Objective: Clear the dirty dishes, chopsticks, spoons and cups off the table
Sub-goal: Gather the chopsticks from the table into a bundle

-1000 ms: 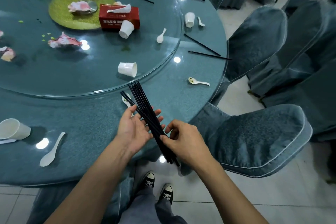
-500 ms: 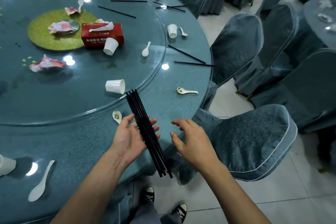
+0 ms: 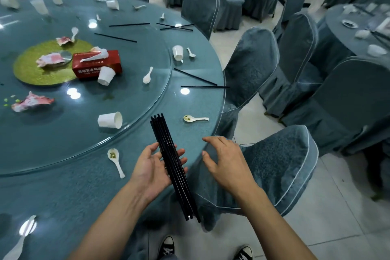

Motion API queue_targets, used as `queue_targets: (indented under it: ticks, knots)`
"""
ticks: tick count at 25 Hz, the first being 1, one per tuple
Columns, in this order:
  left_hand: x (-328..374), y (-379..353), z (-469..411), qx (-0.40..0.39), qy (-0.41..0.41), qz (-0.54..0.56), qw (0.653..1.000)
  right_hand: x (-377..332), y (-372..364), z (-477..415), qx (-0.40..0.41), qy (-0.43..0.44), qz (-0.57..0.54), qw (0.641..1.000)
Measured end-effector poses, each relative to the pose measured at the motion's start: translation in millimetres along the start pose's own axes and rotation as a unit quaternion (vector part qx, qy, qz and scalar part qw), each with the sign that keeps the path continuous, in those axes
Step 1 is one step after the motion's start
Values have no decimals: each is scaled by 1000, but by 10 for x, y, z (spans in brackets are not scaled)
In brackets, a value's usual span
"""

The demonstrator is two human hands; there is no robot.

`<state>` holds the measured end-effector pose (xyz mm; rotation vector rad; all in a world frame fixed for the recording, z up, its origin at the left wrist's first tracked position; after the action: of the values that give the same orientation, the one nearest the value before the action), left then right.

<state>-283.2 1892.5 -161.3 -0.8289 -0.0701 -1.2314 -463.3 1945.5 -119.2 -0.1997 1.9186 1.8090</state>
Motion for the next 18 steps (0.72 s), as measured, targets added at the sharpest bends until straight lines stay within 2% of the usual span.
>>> queue_targets:
  ticks: [18]
  knots:
    - [-1514, -2196, -30, -15, -44, 59, 997, 2273, 1438, 127, 4, 61, -22, 998]
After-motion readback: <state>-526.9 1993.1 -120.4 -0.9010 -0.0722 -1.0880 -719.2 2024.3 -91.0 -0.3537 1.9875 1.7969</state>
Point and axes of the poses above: each hand's wrist, its own z-axis away from the middle knuckle, its own y-axis out of the back of the hand, x = y × z, the point moved 5 cm from there along -z, towards the middle knuckle, and after that the axes turned 1 degree about x, right-handed, at the moved point
